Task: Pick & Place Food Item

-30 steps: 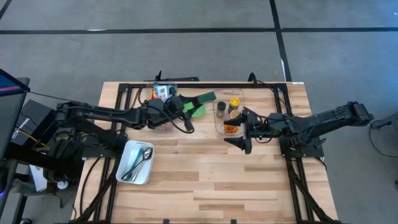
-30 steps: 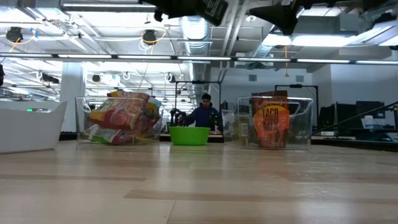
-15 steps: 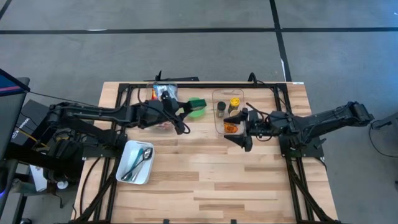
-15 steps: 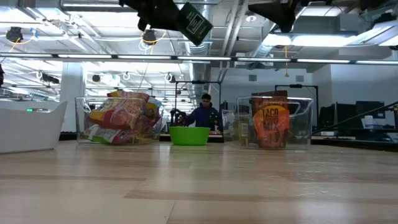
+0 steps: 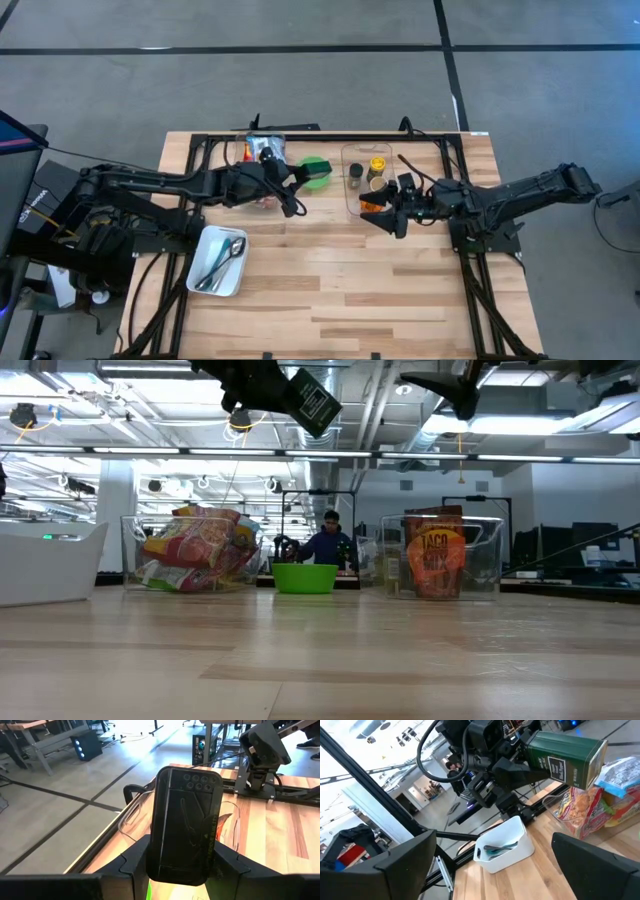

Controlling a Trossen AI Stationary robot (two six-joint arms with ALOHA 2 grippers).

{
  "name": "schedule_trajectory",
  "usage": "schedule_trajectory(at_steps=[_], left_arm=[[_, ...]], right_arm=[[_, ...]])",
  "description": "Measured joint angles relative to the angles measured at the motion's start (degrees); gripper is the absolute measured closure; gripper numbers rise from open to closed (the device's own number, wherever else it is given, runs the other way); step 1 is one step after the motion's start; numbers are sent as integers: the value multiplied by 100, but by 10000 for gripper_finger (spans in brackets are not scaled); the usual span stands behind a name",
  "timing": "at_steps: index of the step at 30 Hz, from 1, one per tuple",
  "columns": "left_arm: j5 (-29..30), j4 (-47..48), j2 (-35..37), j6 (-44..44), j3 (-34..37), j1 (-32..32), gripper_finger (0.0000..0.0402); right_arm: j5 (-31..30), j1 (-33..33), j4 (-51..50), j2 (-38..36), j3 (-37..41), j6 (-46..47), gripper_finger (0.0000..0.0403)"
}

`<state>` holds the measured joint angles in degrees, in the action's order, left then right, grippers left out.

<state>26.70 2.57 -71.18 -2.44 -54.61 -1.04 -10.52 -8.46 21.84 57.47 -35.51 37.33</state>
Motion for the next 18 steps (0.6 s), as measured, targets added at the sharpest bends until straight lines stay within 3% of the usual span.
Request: schedule_trajectory(at_steps=[8,12,15,18], left_arm=[[0,0,0,0,0,1,261],[1,0,0,-2,0,27,261],[0,0,0,0,0,44,261],[0,0,0,0,0,46,261]], right_arm=[[-17,1,-79,0,0,-23,13],[-299,-3,-152,0,2,-305,20],[-401,1,-222,0,2,-777,53],[-452,-3,-220,0,2,-1369,112]])
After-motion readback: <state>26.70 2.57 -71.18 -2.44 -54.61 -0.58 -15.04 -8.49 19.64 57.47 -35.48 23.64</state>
